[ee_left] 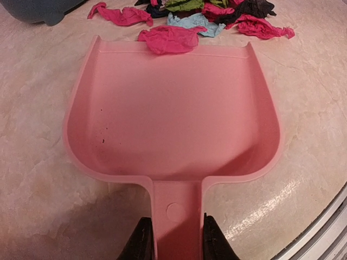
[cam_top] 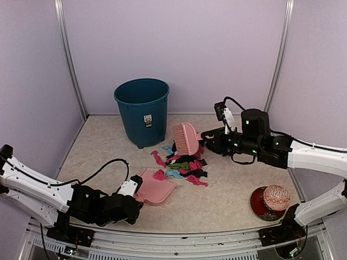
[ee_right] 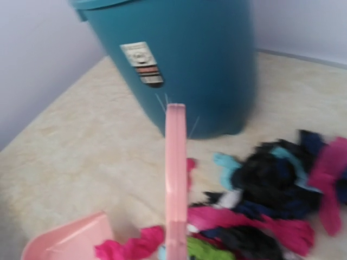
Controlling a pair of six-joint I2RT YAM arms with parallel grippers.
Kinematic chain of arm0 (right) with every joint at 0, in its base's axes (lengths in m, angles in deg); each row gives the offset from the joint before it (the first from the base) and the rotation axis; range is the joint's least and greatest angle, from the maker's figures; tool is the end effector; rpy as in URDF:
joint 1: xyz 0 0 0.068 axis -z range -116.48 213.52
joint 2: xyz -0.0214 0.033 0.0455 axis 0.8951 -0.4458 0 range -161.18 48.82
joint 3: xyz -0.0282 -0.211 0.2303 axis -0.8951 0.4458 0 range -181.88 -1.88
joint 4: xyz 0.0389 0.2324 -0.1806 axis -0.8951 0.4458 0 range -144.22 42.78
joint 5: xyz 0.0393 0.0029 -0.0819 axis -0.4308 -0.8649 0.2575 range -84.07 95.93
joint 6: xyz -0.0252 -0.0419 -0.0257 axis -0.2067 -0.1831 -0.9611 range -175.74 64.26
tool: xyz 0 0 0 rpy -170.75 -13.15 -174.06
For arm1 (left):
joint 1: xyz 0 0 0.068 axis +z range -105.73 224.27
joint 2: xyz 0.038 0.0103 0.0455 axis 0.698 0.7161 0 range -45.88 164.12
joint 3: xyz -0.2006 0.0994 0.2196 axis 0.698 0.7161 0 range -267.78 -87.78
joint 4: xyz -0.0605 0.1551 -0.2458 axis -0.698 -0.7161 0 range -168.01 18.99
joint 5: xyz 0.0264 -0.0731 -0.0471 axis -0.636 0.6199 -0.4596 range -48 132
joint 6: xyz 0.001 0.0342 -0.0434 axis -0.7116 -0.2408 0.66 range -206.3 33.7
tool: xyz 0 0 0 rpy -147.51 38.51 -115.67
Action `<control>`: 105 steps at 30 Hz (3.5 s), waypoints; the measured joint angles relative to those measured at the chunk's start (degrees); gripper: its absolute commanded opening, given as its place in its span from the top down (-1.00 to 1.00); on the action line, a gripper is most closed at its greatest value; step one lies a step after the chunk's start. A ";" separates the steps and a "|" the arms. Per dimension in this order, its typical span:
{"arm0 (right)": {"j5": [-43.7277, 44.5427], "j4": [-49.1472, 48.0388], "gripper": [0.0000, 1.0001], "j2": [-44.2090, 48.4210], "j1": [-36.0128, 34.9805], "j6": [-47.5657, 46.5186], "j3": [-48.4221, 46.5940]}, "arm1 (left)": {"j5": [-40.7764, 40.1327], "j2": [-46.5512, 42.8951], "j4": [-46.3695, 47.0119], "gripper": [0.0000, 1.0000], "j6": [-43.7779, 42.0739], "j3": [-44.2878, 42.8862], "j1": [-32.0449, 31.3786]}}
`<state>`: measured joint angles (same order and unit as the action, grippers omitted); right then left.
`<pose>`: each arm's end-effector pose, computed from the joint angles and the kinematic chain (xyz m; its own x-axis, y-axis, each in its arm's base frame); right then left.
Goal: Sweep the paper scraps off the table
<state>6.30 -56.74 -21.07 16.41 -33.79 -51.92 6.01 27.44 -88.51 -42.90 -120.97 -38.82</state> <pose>0.2094 0.2250 0.3282 -0.4603 0.0536 -0.8861 -0.6000 0.7169 0.3550 0.0512 -0.2382 0.1822 -0.5998 0.3276 -0.7300 0.4863 0.8738 -0.0074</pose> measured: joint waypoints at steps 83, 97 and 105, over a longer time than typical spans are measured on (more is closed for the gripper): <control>25.11 2.16 1.00 -3.10 11.91 -31.36 -7.34 | 4.22 2.25 -16.65 1.00 -3.10 -13.46 8.17; 20.44 -2.82 1.00 -23.45 22.03 -50.60 -9.46 | 10.05 8.35 -12.63 1.00 -8.07 -13.88 8.17; 9.81 1.09 1.00 -27.82 22.38 -48.24 -13.11 | 12.83 14.25 -9.14 1.00 -11.50 -17.03 8.41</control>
<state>16.11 -55.65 -48.89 38.79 -82.03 -65.04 18.84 41.69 -97.65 -54.40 -137.99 -30.41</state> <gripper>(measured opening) 0.049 0.233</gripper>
